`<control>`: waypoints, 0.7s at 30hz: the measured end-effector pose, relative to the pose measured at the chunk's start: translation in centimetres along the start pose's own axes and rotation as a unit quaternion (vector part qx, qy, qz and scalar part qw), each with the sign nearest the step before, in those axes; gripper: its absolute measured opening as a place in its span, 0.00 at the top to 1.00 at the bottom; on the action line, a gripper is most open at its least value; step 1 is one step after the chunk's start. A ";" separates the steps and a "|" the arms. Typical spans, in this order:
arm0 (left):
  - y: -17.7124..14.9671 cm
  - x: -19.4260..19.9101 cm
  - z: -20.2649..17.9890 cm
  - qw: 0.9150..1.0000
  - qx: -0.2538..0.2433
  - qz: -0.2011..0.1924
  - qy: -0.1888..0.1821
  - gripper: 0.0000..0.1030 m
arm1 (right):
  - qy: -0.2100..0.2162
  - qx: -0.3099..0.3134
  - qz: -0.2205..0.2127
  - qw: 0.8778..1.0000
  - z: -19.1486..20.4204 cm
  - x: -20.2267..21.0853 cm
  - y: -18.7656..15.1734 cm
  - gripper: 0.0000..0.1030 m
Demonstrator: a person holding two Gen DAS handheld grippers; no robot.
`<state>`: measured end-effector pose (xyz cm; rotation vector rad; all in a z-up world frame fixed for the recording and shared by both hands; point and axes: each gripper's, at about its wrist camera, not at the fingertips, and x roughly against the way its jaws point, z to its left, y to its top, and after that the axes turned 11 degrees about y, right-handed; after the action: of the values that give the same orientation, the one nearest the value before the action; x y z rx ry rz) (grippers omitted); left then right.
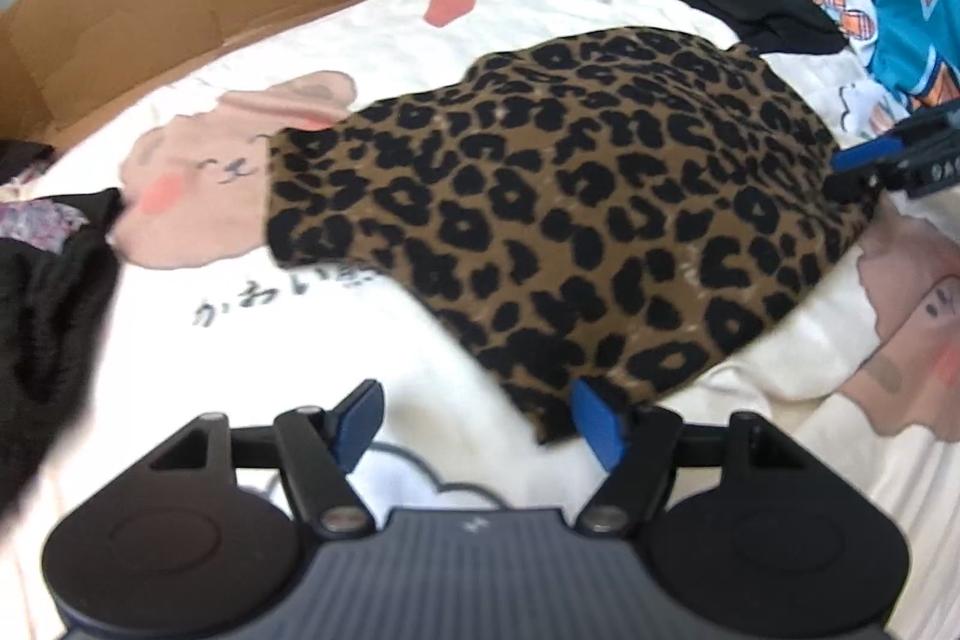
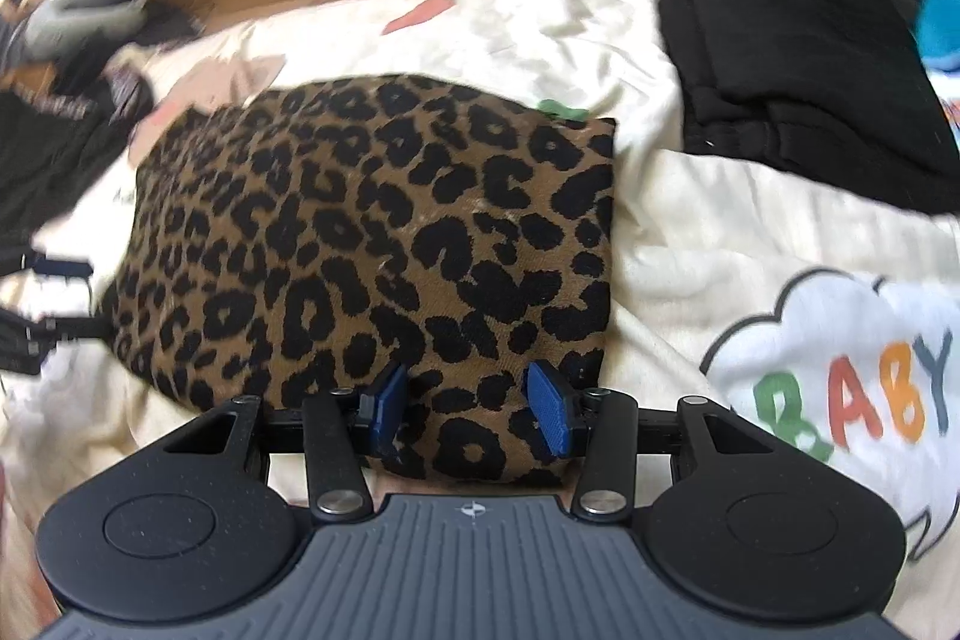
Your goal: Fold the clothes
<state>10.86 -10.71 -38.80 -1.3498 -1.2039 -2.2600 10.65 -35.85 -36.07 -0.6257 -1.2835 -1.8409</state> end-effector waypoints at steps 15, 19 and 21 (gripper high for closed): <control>0.2 0.3 4.7 0.973 0.197 0.071 -0.097 0.57 | 0.102 -0.245 -0.041 0.963 -3.5 3.2 -3.4 0.68; -0.4 -1.1 5.1 0.940 0.281 0.103 -0.163 0.57 | 0.126 -0.312 -0.050 0.940 -5.2 2.0 -4.5 0.68; -0.6 -1.6 5.1 0.931 0.301 0.115 -0.168 0.57 | 0.130 -0.340 -0.052 0.930 -5.9 1.4 -5.3 0.68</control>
<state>14.51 -6.81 -39.30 -1.5386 -1.5737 -1.3588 5.72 -40.86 -40.03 -0.6421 -0.4889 -2.3755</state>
